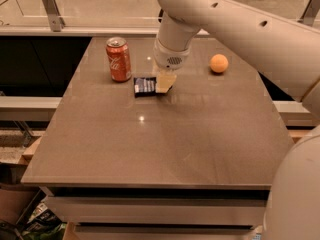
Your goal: Move rxbar blueberry near coke can
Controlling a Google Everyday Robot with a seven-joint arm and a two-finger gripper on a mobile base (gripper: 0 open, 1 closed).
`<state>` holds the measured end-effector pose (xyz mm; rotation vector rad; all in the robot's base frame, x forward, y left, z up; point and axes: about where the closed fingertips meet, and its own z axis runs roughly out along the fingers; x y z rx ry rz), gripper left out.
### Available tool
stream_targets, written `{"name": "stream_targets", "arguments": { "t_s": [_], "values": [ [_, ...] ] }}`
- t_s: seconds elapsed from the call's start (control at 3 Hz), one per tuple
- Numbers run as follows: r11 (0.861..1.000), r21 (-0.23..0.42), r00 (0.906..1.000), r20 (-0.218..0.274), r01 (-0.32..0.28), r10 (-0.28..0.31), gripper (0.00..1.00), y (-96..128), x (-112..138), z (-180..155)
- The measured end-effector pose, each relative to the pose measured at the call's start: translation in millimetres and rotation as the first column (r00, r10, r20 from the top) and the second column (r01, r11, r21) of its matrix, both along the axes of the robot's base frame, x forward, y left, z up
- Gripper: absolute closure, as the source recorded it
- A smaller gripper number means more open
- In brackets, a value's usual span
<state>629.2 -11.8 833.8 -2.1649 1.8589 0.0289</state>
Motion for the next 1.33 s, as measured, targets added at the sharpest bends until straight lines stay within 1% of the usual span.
{"name": "stream_targets", "arguments": {
  "t_s": [0.33, 0.67, 1.33],
  "values": [
    [1.0, 0.001, 1.0, 0.001, 0.0, 0.0, 1.0, 0.3, 0.5, -0.3],
    [1.0, 0.0, 1.0, -0.001, -0.001, 0.001, 0.83, 0.9, 0.4, -1.9],
    [1.0, -0.002, 1.0, -0.005, -0.003, 0.003, 0.36, 1.9, 0.1, -5.1]
  ]
}}
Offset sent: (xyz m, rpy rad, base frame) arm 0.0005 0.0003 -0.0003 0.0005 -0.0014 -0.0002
